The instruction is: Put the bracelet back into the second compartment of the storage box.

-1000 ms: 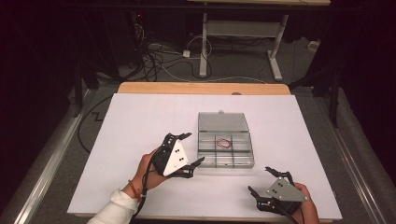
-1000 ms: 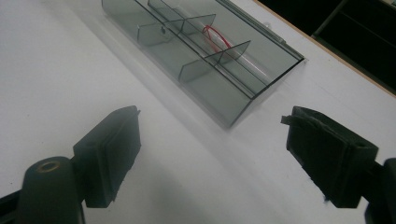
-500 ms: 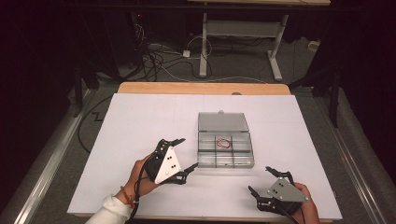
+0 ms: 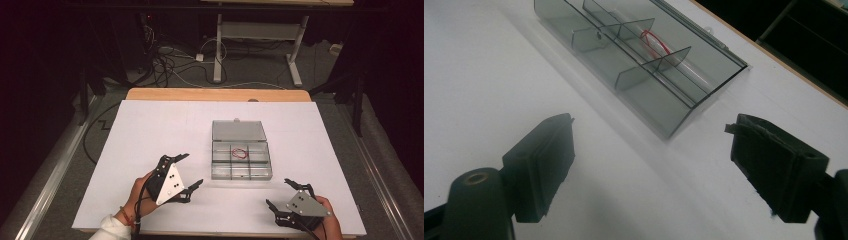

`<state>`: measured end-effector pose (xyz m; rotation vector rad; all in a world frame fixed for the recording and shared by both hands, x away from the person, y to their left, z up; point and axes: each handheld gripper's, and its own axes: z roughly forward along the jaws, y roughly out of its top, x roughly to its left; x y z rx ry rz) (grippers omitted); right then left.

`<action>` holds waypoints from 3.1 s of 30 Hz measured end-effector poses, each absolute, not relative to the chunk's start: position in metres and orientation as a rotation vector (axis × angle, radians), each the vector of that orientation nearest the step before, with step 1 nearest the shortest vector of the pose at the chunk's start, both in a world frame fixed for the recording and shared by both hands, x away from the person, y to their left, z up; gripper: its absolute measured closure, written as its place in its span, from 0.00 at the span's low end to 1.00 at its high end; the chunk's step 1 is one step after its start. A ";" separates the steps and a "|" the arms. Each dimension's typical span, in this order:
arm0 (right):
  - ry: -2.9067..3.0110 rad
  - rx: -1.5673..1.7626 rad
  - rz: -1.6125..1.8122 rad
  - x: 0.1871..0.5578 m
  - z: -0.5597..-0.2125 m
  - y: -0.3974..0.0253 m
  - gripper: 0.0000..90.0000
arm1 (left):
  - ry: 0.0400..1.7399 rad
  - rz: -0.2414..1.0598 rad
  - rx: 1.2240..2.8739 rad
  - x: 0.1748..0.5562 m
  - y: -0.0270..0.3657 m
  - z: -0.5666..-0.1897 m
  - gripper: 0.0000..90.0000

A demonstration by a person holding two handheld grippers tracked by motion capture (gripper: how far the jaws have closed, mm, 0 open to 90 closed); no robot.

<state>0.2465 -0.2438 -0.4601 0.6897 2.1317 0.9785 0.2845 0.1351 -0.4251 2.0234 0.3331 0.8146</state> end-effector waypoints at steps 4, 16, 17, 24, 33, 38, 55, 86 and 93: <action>2.127 0.688 0.981 0.247 -0.460 -0.244 0.20 | 0.368 0.815 2.013 0.282 0.141 -0.430 0.20; 2.126 0.688 0.973 0.247 -0.460 -0.243 0.20 | 0.431 0.804 2.029 0.275 0.168 -0.443 0.20; 2.126 0.688 0.971 0.247 -0.460 -0.243 0.20 | 0.439 0.797 2.032 0.275 0.171 -0.445 0.20; 2.126 0.695 0.967 0.248 -0.460 -0.243 0.20 | 0.475 0.799 2.050 0.269 0.186 -0.453 0.20; 2.117 0.708 0.972 0.249 -0.459 -0.245 0.20 | 0.507 0.803 2.093 0.265 0.202 -0.467 0.20; 2.115 0.712 0.973 0.250 -0.459 -0.246 0.20 | 0.567 0.773 2.108 0.265 0.213 -0.477 0.20; 2.112 0.722 0.990 0.258 -0.459 -0.248 0.20 | 0.670 0.758 2.186 0.257 0.243 -0.487 0.20; 2.104 0.706 0.977 0.253 -0.456 -0.246 0.20 | 0.656 0.797 2.110 0.252 0.250 -0.470 0.20; 2.112 0.720 0.978 0.257 -0.460 -0.249 0.20 | 0.663 0.811 2.089 0.257 0.248 -0.467 0.20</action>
